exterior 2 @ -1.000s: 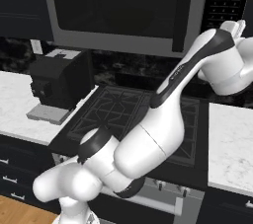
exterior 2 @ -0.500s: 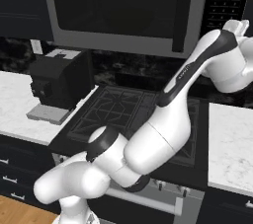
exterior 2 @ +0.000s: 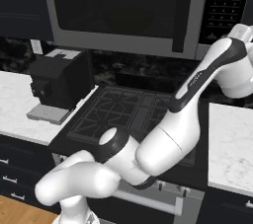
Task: Pick the carrot from the sink and place it in the bowl. Then pick the bowl and place it in the microwave. Then close the microwave door and press the start button.
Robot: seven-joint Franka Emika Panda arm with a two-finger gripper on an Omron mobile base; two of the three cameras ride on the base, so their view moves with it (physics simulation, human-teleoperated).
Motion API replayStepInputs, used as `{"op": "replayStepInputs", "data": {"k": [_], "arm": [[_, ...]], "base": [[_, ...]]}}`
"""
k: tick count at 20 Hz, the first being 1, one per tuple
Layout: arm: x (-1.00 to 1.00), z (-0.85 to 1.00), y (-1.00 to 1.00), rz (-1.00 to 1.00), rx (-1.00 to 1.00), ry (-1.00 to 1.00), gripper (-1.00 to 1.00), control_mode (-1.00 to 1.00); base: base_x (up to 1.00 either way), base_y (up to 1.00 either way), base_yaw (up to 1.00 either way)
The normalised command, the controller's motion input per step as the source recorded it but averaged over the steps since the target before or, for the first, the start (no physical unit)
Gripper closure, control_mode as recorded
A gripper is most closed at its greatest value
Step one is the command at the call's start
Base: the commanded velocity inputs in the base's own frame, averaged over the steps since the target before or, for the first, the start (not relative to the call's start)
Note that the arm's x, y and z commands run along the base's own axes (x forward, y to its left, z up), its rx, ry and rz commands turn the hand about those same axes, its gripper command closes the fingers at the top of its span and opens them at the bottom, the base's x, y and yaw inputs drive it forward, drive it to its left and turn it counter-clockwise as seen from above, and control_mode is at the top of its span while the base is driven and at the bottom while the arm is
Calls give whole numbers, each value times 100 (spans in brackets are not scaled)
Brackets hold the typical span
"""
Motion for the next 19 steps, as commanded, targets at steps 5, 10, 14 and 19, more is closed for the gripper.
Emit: {"op": "replayStepInputs", "data": {"k": [5, 10, 14, 19], "arm": [[56, 0, 0, 0, 6, 0, -100, -100], [42, 0, -5, 0, 7, 0, -100, -100], [-20, -15, -1, 0, 3, 0, -100, -100], [-100, -60, 85, 0, -4, -2, -100, -100]], "base": [[0, 0, 0], [0, 0, 0], [0, 0, 0], [0, 0, 0]]}}
